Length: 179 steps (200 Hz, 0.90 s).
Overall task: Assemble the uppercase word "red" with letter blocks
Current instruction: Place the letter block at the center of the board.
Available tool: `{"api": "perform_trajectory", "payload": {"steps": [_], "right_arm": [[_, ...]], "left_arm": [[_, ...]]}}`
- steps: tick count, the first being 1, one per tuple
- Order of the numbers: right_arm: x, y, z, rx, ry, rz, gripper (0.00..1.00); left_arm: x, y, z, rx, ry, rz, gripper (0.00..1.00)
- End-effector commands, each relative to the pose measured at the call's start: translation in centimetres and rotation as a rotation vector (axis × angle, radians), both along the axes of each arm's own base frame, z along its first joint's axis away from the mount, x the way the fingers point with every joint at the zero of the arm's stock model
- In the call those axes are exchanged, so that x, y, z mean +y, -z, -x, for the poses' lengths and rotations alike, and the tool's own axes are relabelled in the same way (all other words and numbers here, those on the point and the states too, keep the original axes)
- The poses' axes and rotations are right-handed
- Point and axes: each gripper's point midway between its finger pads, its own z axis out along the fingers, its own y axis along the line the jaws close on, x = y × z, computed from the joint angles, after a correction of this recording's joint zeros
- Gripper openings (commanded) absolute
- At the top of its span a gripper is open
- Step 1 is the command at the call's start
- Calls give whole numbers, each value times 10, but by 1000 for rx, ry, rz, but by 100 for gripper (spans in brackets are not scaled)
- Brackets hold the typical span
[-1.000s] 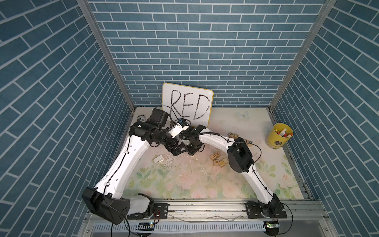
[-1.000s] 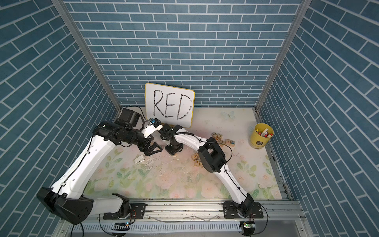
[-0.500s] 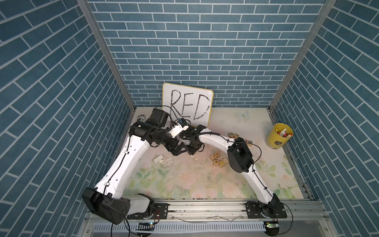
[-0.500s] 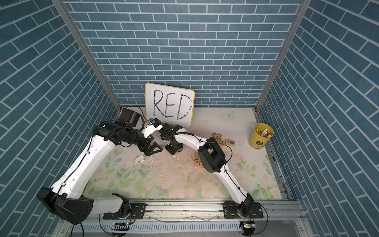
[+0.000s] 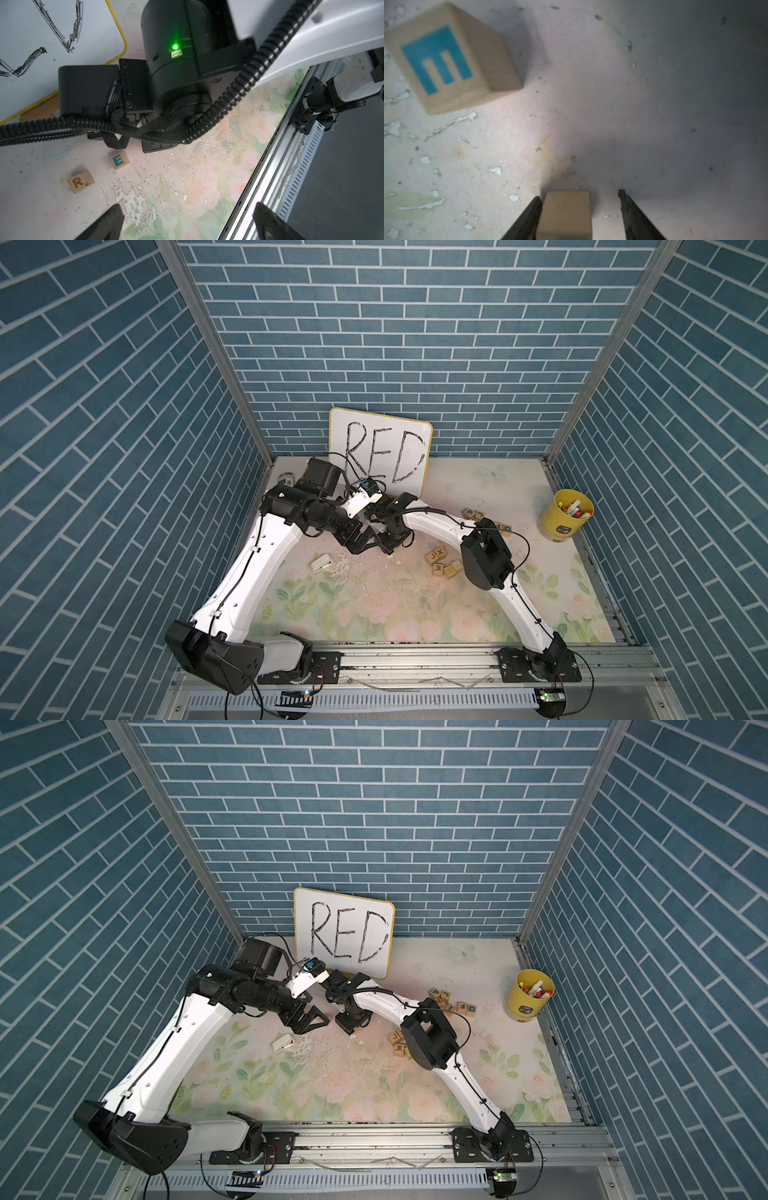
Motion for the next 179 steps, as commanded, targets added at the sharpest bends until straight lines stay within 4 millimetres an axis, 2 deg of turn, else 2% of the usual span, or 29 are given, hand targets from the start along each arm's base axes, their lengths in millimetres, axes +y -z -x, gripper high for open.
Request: {"api": "perform_trajectory", "payload": {"steps": [1,44,77,96,105,108,123,133,154,179], "right_arm": [[5,-34,-2,-52,-20,-50,62],[8,-49,14,14,-44,-99,60],[1,-59,17,3,-8,-117,60],[-6,-70,12,-31,38,-133,61],[-8,-70,11,-29,57,-139,61],[-8,-83,11,-44,61,-166,60],[-12,-97,11,-57,94,-211,60],[-22,-101,4,-84,155,-201,60],[-57,-110,-14,-142,326,-163,57],[-102,-116,-23,-157,516,-168,53]], "left_arm": [[2,-16,6,-42,10,5,99],[7,-23,10,-82,8,-2,99],[13,-19,9,-100,-20,-24,99],[16,-23,7,-130,-37,-28,99],[17,-26,5,-146,-50,-28,99],[17,-27,5,-151,-50,-26,100],[18,-30,4,-161,-63,-20,99],[19,-28,2,-156,-76,-23,99],[21,-12,-3,-122,-96,-56,100],[19,23,-13,-33,-111,-98,99]]}}
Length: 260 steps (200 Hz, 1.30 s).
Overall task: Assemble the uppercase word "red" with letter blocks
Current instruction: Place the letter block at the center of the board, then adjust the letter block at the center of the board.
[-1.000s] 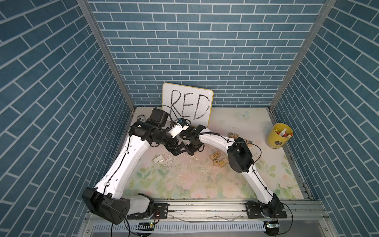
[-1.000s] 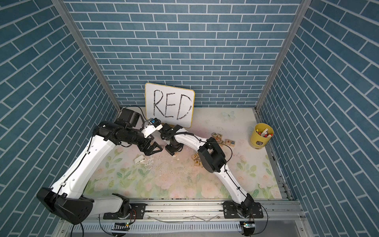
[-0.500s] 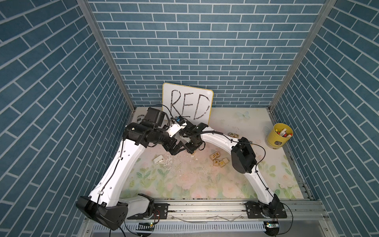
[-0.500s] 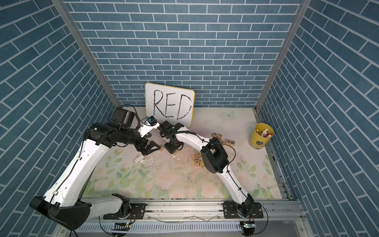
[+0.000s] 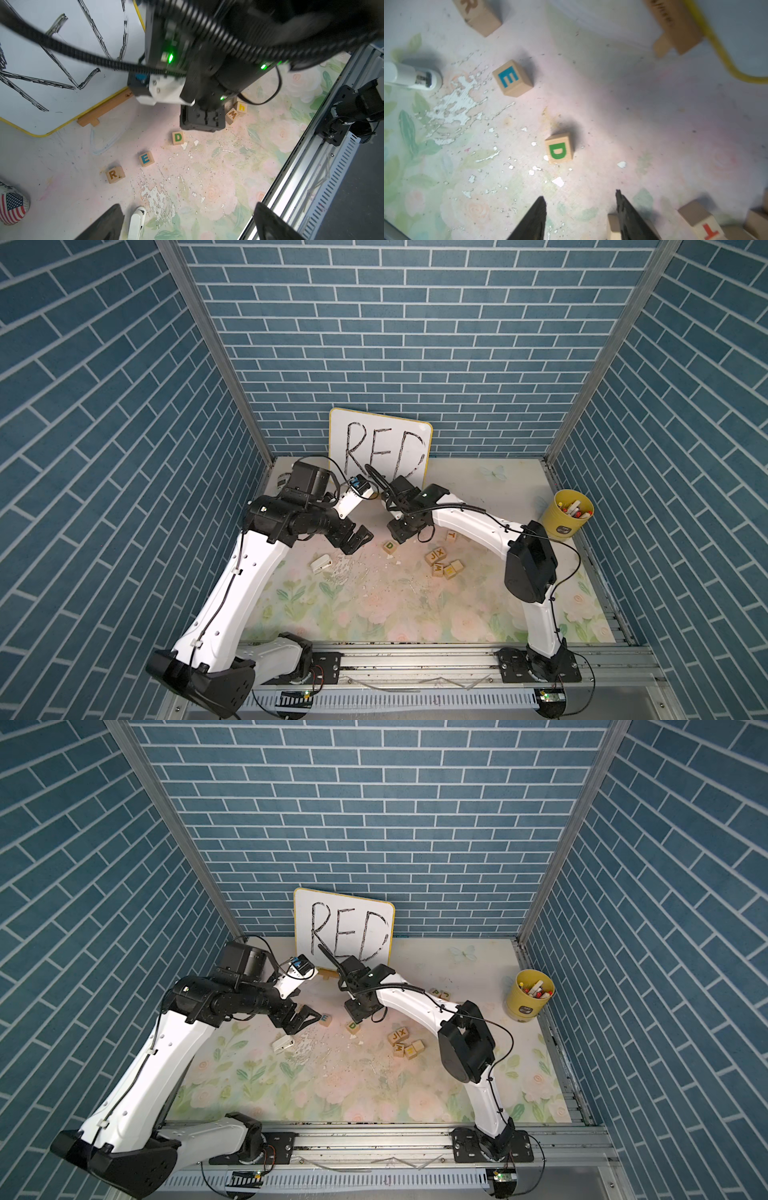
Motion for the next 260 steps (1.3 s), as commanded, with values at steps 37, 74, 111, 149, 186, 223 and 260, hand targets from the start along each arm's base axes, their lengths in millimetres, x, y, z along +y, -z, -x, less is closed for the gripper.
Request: {"api": "perform_trajectory", "payload": {"steps": [37,74,111,149,186,223,260], "right_arm": [[-98,-18,-6,-43,411,-38,50],[-125,-12,12,-49,466,-12,49],[-136,-6,22,-43,491,-6,49],[-143,1,25,-47,506,20,49],[-140,8,23,-37,496,30,48],[-137,15,21,-27,487,38,48],[-138,22,22,-20,486,47,48]], "left_arm": [[-10,85,-35,176,-42,-159,99],[-41,131,-55,261,-18,-249,99],[-62,172,-80,275,-45,-322,95],[-69,196,-97,282,-83,-358,91],[-72,214,-98,306,-84,-372,84],[-73,225,-94,322,-88,-381,81],[-74,234,-94,340,-101,-385,72]]}}
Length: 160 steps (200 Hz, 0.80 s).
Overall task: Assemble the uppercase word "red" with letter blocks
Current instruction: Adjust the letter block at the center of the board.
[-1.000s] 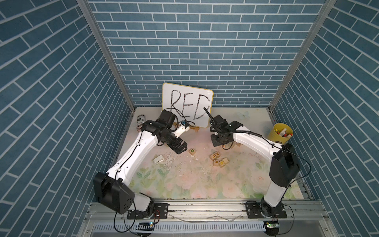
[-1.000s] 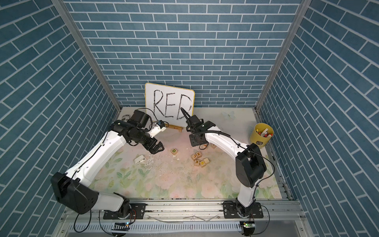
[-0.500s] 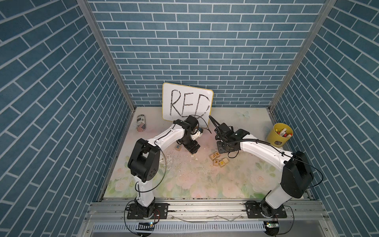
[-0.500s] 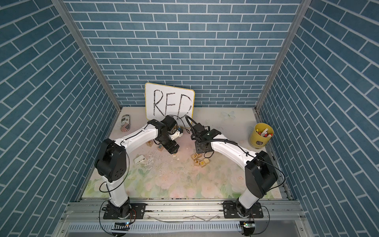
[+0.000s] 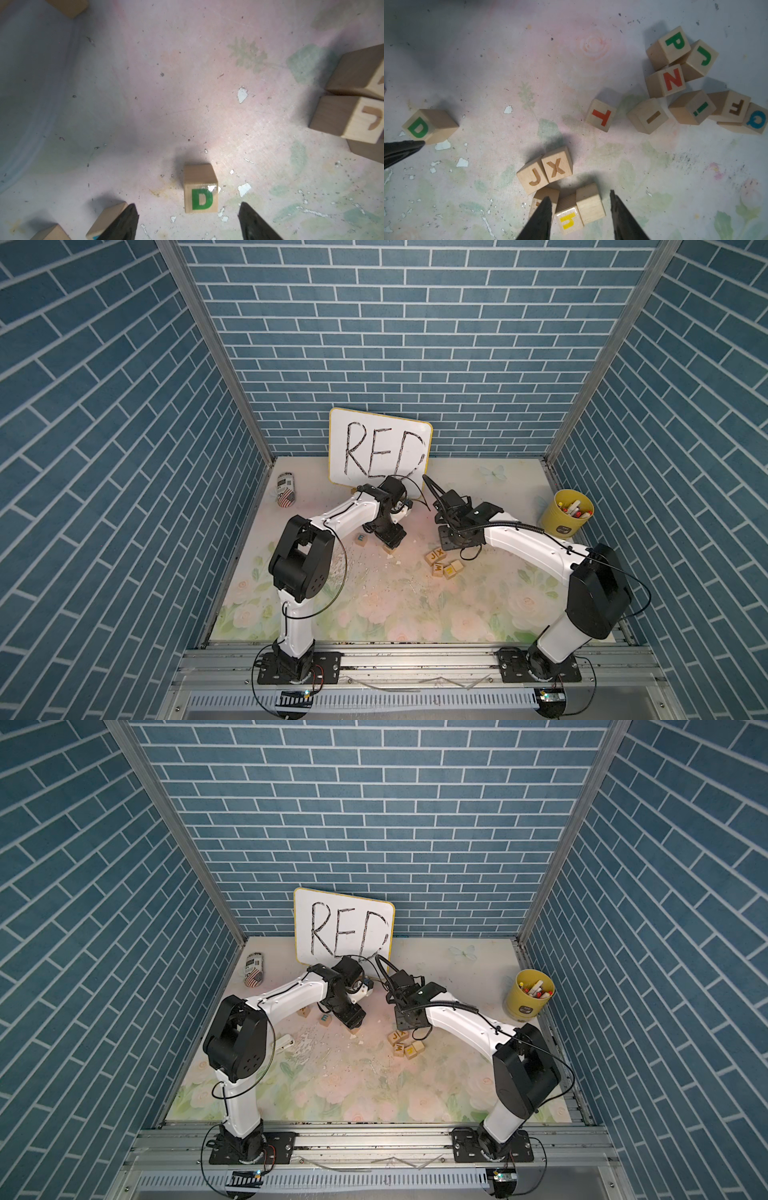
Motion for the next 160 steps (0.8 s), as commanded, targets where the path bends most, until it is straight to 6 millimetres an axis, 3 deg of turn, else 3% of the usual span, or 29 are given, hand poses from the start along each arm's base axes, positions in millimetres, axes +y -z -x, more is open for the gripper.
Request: {"api": "perform_trajectory", "payload": {"steps": [1,80,160], "right_arm": [[-3,8,1,8,29,10,48],[-9,13,5,6,30,19,48],[-12,17,7,7,29,31,47]], "left_arm": [[-1,13,3,25,-13,-19,72],[-1,32,8,60,-19,-60,69],[4,40,16,75,-28,-89,55]]}}
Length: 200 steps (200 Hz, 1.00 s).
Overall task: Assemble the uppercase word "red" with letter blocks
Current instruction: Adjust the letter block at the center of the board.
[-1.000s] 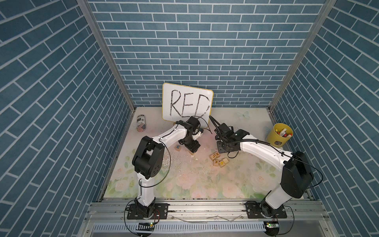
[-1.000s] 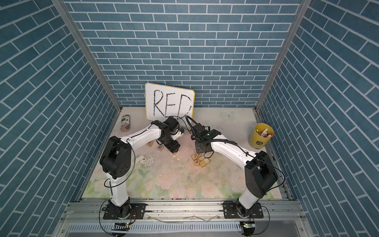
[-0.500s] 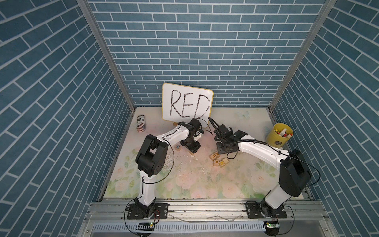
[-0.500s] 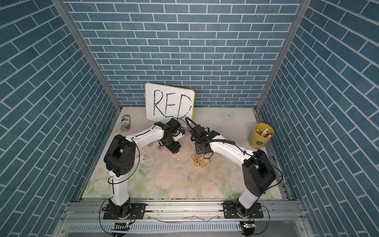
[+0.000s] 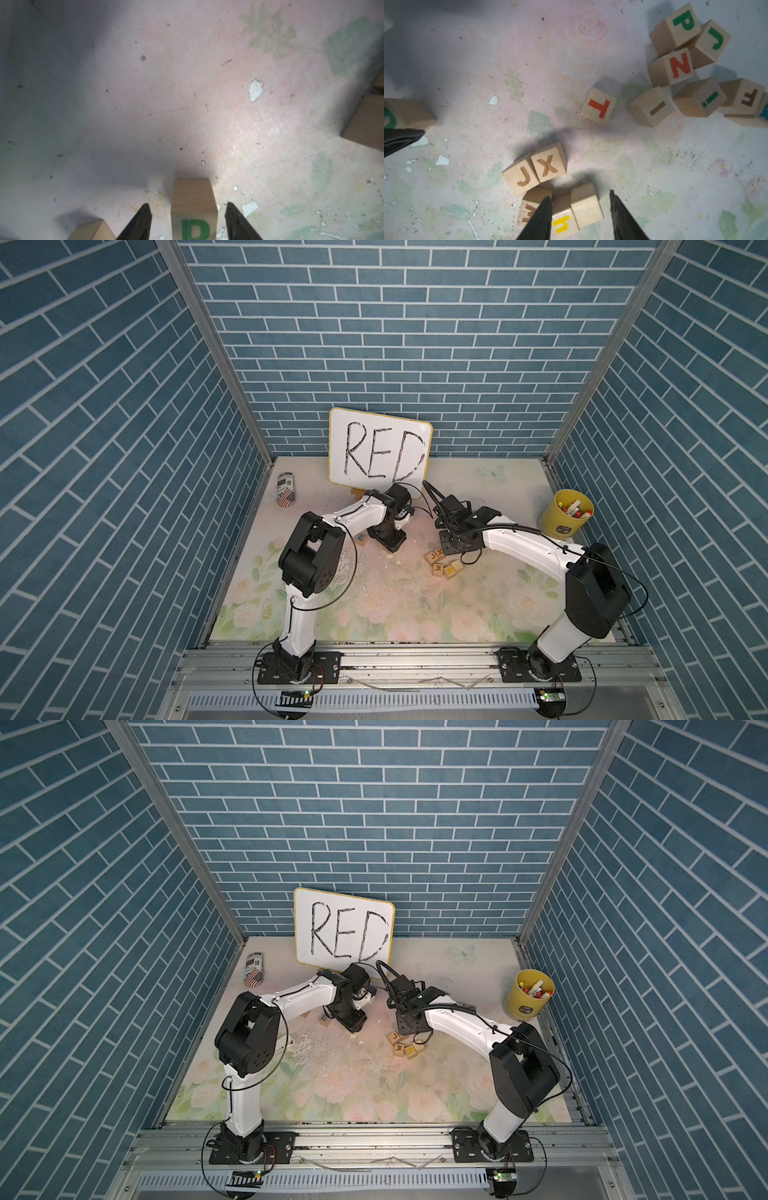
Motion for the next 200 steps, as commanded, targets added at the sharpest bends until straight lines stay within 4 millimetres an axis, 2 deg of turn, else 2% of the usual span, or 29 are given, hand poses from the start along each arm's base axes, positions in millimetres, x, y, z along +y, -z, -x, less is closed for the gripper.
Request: {"api": "perform_trajectory", "payload": {"steps": [1,26,92,159,187,200], "right_arm": [[-5,-1,1,-13,26,7,47],[-5,1,1,-10,25,8,47],[-5,4,2,-3,20,11,47],[-4,5,2,4,15,13,46],[-4,7,2,9,17,14,46],[-2,8,2,12,16,10,46]], "left_arm": [[6,9,7,23,-10,-33,55],[5,9,8,30,-15,-28,52],[5,11,14,59,-47,-17,36],[11,0,21,27,-100,2,23],[11,-3,22,17,-111,15,24],[11,-3,21,14,-111,10,29]]}}
